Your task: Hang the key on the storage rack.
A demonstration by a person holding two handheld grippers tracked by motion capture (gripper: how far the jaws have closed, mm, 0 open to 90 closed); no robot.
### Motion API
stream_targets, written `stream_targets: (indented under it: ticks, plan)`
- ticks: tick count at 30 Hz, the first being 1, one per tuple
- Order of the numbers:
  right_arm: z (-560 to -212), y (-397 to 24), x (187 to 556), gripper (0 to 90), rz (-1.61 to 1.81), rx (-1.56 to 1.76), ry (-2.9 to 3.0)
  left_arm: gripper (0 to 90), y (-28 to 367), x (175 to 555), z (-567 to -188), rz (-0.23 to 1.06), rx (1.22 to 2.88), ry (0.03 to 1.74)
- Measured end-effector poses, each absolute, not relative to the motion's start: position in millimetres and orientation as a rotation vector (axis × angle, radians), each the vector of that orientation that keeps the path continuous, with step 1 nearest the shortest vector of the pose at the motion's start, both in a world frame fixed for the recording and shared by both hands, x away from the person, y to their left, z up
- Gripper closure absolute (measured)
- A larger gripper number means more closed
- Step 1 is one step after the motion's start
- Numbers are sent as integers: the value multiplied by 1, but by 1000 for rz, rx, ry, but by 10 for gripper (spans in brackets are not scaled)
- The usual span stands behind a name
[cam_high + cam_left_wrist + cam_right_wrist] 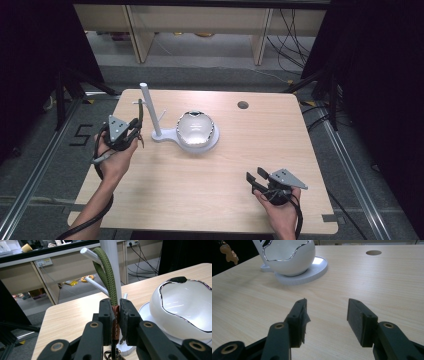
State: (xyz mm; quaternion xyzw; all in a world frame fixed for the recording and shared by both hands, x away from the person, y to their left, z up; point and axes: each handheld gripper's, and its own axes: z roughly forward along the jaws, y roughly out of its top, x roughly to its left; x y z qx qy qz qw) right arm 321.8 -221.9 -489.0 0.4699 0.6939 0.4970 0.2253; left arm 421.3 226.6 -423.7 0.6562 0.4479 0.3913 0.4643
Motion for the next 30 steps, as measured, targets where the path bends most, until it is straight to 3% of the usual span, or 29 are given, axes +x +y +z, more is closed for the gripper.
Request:
stream_targets:
  ticks: [11, 22, 30]
  plan:
    - [-489, -222, 322, 513, 1375, 1322, 1914, 786, 236, 420, -436, 878, 1593, 1152]
    - [-489, -221, 319, 512, 1361, 1380, 1915, 609, 255, 398, -453, 837, 1541, 1158]
    - [-491, -223, 322, 511, 1374, 1346, 1927, 497, 265, 368, -492, 803, 1564, 1185]
